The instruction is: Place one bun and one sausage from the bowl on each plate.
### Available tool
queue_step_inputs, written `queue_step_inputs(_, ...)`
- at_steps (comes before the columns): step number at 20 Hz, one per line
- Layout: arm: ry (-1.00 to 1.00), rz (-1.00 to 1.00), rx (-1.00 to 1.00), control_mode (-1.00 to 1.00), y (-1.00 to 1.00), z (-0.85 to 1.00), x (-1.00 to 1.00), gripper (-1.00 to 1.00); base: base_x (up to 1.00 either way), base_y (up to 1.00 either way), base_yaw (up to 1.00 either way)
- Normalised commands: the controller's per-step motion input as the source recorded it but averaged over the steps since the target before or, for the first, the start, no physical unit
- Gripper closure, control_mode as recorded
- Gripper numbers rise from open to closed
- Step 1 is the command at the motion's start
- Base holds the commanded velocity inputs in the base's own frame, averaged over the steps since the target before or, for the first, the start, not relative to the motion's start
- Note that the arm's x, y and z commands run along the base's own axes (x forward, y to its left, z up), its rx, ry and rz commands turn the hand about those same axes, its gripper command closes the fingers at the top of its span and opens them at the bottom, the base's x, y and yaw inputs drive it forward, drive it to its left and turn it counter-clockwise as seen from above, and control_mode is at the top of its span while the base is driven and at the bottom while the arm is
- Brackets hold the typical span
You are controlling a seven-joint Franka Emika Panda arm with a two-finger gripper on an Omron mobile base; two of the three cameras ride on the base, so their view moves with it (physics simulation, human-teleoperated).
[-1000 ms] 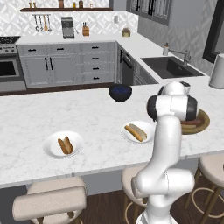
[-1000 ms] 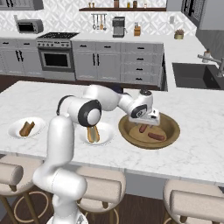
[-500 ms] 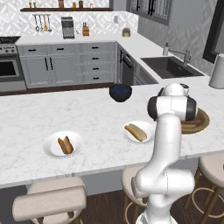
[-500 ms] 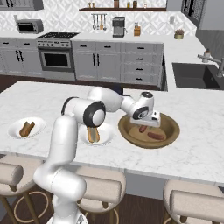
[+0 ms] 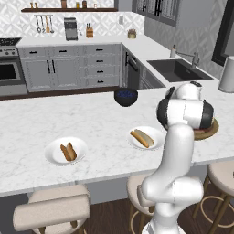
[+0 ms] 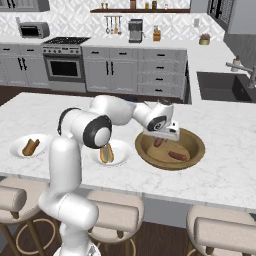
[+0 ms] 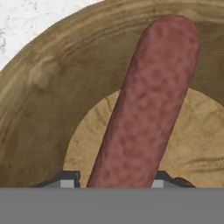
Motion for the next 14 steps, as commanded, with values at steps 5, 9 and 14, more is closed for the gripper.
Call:
queue_step_inputs(5, 0.01, 0.11, -0.05, -1.0, 0.98, 0.35, -0.6, 1.0, 0.0, 0.0, 0.0)
queue_step_inputs(9, 0.07, 0.17, -0.09, -1.0, 1.0, 0.17, -0.45, 1.0, 0.0, 0.0, 0.0)
queue_step_inputs(14, 0.09, 0.16, -0.06, -1.0, 1.0, 0.1, -0.37, 1.0, 0.0, 0.0, 0.0)
